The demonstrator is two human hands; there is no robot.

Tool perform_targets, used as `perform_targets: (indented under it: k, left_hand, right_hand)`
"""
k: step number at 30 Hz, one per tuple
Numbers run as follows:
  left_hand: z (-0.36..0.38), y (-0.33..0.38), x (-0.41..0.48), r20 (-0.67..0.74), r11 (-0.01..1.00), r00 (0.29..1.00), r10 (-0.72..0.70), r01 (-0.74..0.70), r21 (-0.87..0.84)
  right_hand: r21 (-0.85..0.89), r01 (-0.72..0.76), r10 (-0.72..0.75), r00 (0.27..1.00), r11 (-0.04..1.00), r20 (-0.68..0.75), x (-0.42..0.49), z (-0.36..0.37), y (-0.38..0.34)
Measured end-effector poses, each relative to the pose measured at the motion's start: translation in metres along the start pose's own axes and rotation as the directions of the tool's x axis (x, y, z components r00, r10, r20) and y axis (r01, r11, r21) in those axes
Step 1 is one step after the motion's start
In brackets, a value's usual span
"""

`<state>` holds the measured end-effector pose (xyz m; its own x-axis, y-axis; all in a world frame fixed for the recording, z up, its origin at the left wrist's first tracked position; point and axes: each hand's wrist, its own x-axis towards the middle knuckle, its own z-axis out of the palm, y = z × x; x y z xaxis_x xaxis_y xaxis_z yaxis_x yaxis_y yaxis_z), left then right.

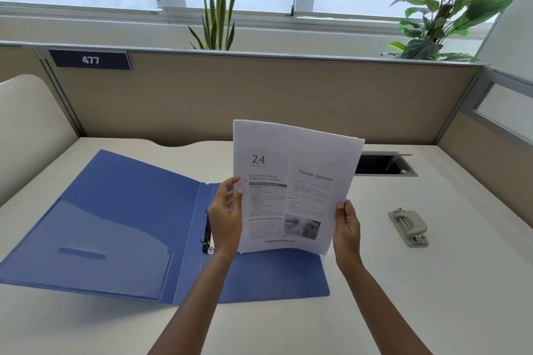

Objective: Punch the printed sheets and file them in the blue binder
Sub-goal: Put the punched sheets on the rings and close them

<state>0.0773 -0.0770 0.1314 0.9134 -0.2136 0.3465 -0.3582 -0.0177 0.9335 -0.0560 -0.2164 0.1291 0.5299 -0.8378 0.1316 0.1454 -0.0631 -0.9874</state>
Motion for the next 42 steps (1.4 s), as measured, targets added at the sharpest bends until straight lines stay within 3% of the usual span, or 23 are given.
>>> perform_targets:
  k: [7,19,33,38,42]
  left_hand:
    - [0.006,0.015,0.001,-0.074,0.994,0.993,-0.088,0.083,-0.068]
    - [0.003,0.015,0.011,-0.110,0.995,0.989,-0.097,0.094,-0.036]
    - [-0.001,0.015,0.008,-0.089,0.981,0.984,-0.157,0.145,-0.128]
    - [-0.002,0.010,0.007,-0.075,0.984,0.985,-0.156,0.148,-0.096]
    - [-0.005,0.007,0.009,-0.059,0.989,0.988,-0.143,0.140,-0.045]
  right_hand:
    - [0.039,-0.004,0.003,1.000,0.999,0.024,0.002,-0.003,0.002]
    - [0.004,-0.004,0.004,0.996,1.000,0.088,0.006,-0.004,0.004]
    - [-0.061,-0.002,0.006,0.998,0.998,0.067,0.004,-0.005,0.005]
    - [-0.064,-0.018,0.023,0.997,0.998,0.073,0.004,-0.006,0.009]
    - [-0.176,-0.066,0.085,0.991,0.982,0.102,0.002,-0.008,0.017]
